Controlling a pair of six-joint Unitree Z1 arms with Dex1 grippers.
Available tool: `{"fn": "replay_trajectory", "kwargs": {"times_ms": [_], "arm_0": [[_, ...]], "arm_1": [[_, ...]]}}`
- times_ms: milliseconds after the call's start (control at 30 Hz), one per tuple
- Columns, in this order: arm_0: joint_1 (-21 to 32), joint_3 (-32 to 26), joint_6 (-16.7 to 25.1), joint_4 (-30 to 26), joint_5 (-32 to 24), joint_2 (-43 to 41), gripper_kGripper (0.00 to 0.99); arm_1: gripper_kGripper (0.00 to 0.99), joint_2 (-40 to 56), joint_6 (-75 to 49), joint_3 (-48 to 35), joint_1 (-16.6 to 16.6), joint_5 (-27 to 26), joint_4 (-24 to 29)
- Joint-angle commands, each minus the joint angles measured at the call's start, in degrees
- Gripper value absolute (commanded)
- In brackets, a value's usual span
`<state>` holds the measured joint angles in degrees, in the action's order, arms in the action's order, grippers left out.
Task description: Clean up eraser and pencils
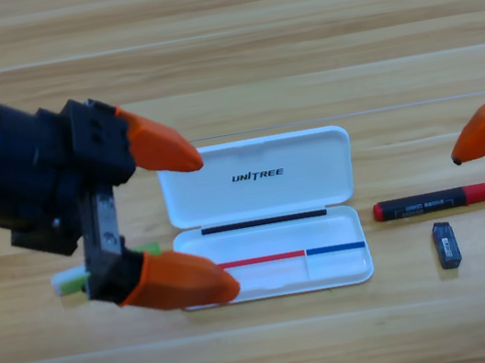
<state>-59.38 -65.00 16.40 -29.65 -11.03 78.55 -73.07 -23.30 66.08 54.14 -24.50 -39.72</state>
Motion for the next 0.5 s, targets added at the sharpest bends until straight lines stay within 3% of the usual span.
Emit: {"fn": "replay_trajectory", "kwargs": {"times_ms": [33,367,500], "arm_0": [[-1.00,-1.09,-1.37,-1.11,-1.71,-0.50,0.985],[-1.00,-0.92,0.04,-1.46,-1.53,-1.03,0.983],[1.11,-1.53,3.91,-2.78,-0.57,-1.03,0.983]], "arm_1": [[0.986,-1.37,0.71,-1.92,1.41,0.59,0.78],[0.986,1.53,2.21,-2.97,1.41,0.95,0.78],[0.986,2.14,5.02,-2.97,1.41,4.20,1.04]]}}
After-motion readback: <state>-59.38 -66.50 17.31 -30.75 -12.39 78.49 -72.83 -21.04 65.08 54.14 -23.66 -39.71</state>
